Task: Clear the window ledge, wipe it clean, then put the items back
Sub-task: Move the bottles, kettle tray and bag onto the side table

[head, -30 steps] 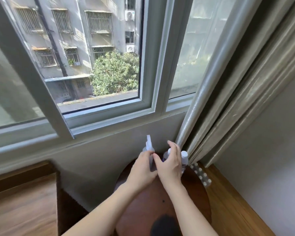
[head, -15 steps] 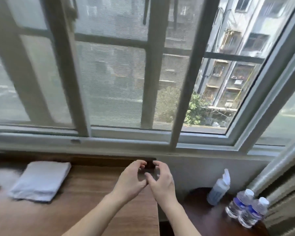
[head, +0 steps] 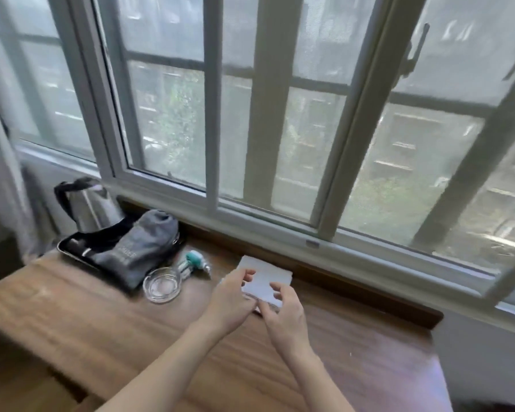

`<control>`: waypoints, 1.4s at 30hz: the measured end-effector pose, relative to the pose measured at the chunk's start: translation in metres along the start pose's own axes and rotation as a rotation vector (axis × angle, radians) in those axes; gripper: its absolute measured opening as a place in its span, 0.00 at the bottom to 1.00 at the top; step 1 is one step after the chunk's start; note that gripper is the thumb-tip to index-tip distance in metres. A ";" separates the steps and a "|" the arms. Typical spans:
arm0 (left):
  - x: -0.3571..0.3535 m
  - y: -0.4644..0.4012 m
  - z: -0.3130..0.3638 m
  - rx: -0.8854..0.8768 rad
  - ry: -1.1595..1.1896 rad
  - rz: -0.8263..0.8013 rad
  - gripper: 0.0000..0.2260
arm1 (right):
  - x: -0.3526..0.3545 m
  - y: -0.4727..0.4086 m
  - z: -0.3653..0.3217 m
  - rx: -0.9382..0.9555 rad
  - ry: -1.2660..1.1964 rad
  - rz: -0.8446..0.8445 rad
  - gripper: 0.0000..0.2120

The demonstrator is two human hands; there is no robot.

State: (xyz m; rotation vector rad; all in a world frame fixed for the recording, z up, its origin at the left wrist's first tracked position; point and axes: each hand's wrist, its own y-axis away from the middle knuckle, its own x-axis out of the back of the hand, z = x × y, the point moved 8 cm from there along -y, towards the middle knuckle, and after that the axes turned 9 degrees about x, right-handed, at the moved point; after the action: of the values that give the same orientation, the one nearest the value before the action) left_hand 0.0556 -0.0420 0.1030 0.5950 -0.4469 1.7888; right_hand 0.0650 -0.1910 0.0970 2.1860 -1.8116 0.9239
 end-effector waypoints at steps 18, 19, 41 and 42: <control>0.113 -0.065 -0.180 0.365 -0.198 0.139 0.34 | -0.150 -0.081 -0.027 -0.003 -0.016 -0.160 0.27; 0.114 -0.074 -0.189 0.387 -0.235 0.117 0.36 | -0.158 -0.089 -0.023 -0.007 -0.007 -0.174 0.28; 0.098 -0.158 -0.260 0.171 -0.782 -0.328 0.59 | -0.296 -0.182 0.005 -0.127 0.320 -0.357 0.35; 0.098 -0.156 -0.261 0.153 -0.799 -0.341 0.59 | -0.299 -0.183 0.005 -0.130 0.346 -0.362 0.36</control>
State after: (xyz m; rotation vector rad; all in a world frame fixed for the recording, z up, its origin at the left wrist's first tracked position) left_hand 0.1380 0.2279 -0.0467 1.4143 -0.6948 1.2113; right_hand 0.2141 0.1030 -0.0224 2.0264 -1.2350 0.9927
